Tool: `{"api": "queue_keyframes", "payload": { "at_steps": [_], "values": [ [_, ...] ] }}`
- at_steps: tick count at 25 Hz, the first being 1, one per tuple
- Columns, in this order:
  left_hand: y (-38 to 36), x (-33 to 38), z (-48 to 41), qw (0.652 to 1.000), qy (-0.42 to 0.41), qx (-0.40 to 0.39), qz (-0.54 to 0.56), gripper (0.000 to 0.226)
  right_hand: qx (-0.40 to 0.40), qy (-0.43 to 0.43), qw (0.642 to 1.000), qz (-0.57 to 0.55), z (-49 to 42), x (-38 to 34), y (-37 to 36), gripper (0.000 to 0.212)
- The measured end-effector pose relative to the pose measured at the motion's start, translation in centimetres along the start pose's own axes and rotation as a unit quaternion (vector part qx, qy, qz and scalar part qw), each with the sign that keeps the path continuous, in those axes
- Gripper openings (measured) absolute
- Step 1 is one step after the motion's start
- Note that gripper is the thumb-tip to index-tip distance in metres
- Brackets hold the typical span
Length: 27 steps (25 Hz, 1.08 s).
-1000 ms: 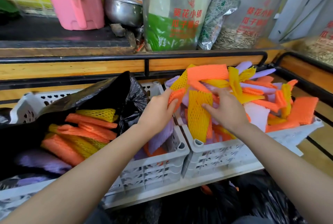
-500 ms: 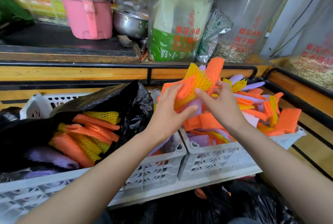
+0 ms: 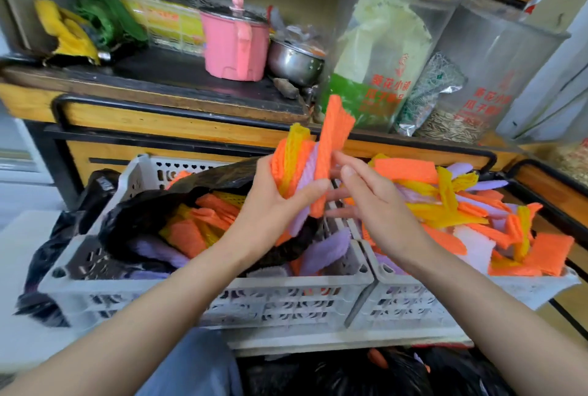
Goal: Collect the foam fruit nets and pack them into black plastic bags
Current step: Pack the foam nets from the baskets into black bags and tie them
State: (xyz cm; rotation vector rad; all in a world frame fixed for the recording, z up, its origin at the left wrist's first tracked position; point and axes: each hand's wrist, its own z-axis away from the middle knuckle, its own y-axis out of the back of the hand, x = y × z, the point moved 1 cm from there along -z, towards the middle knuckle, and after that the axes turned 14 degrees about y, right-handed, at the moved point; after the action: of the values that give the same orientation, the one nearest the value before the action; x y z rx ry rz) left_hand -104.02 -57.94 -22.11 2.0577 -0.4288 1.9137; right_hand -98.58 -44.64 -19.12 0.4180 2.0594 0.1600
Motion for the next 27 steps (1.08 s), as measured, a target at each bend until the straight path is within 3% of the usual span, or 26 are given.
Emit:
{"api": "queue_keyframes", "payload": {
  "at_steps": [4,6,9,11,15,18,20,24,27],
  "values": [
    [4.6,-0.5,-0.1,0.989,0.01,0.133,-0.068,0.059,-0.064,0.023,0.997,0.025,-1.6,0.6,-4.5,0.035],
    [6.7,-0.5,-0.2,0.981,0.013,0.174,-0.08,0.056,-0.077,0.018,0.997,-0.008,-2.3,0.6,-6.1,0.028],
    [9.3,0.0,-0.5,0.972,0.014,0.216,-0.093,0.053,-0.004,0.02,0.999,0.03,-2.8,2.4,-6.9,0.018],
    [10.6,0.4,-0.5,0.97,0.013,0.223,-0.092,0.052,0.044,-0.033,0.994,0.095,-2.8,6.1,-6.8,0.016],
    [12.5,0.4,-0.2,0.972,0.009,0.222,-0.081,0.053,-0.012,-0.267,0.958,0.106,-2.4,11.9,-7.8,0.072],
    [12.9,0.3,0.1,0.972,0.012,0.22,-0.076,0.055,-0.038,-0.298,0.949,0.099,-2.7,13.8,-8.9,0.085],
    [13.0,0.4,0.3,0.973,0.013,0.216,-0.076,0.055,-0.081,-0.303,0.943,0.113,-2.6,14.5,-9.7,0.079],
    [12.6,0.4,0.7,0.975,0.014,0.205,-0.083,0.053,-0.189,-0.221,0.947,0.14,-1.2,13.1,-10.2,0.03],
    [11.6,0.4,0.8,0.975,0.007,0.198,-0.095,0.051,-0.118,-0.121,0.974,0.154,-0.8,10.7,-8.0,0.006]
  ]
}}
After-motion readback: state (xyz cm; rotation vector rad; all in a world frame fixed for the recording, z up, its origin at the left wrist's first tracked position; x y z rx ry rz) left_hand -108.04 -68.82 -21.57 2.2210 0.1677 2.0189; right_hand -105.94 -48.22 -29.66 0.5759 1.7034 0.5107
